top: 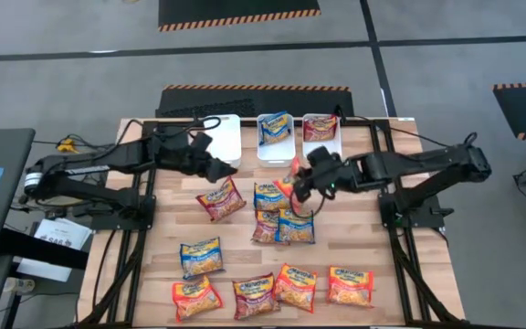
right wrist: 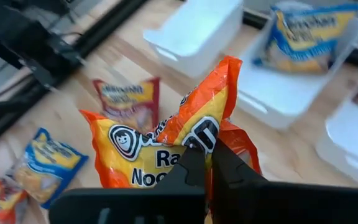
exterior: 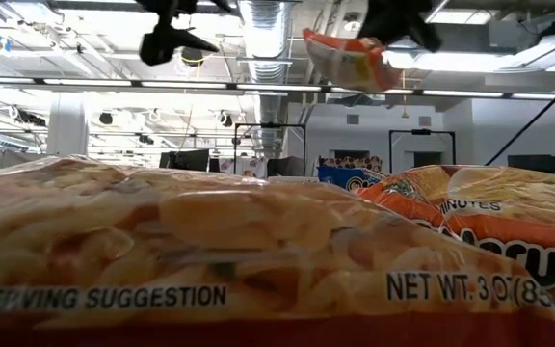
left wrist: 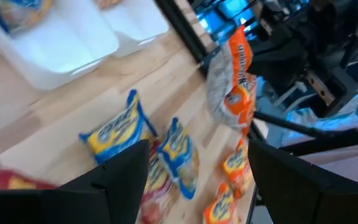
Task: Sort Maruchan noodles
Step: Put the top orange noodle soup pack into the left white bin
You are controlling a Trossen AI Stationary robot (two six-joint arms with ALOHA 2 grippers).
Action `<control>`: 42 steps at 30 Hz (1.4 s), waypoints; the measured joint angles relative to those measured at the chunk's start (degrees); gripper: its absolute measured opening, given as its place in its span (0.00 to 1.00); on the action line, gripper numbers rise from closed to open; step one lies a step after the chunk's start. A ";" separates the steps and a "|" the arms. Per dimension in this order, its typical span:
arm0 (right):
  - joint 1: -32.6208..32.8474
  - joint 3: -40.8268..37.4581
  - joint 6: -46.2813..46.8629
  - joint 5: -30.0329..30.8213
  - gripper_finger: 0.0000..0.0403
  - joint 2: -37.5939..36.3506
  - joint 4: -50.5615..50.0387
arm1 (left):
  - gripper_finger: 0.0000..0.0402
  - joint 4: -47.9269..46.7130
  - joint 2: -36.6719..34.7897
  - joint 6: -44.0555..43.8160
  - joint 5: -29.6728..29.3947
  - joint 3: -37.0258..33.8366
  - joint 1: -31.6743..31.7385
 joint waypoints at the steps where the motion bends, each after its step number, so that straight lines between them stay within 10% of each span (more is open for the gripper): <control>1: -1.09 0.00 -1.58 -0.90 0.02 0.00 1.38 | 0.64 1.66 0.96 0.00 0.02 0.00 0.00; 25: -14.56 0.00 -11.02 -7.07 0.02 0.17 10.35 | 0.64 31.50 20.25 0.63 -0.22 0.15 0.21; 42: -15.74 0.02 -11.12 -8.77 0.02 0.17 10.96 | 0.64 28.28 28.56 -0.65 2.88 7.04 3.18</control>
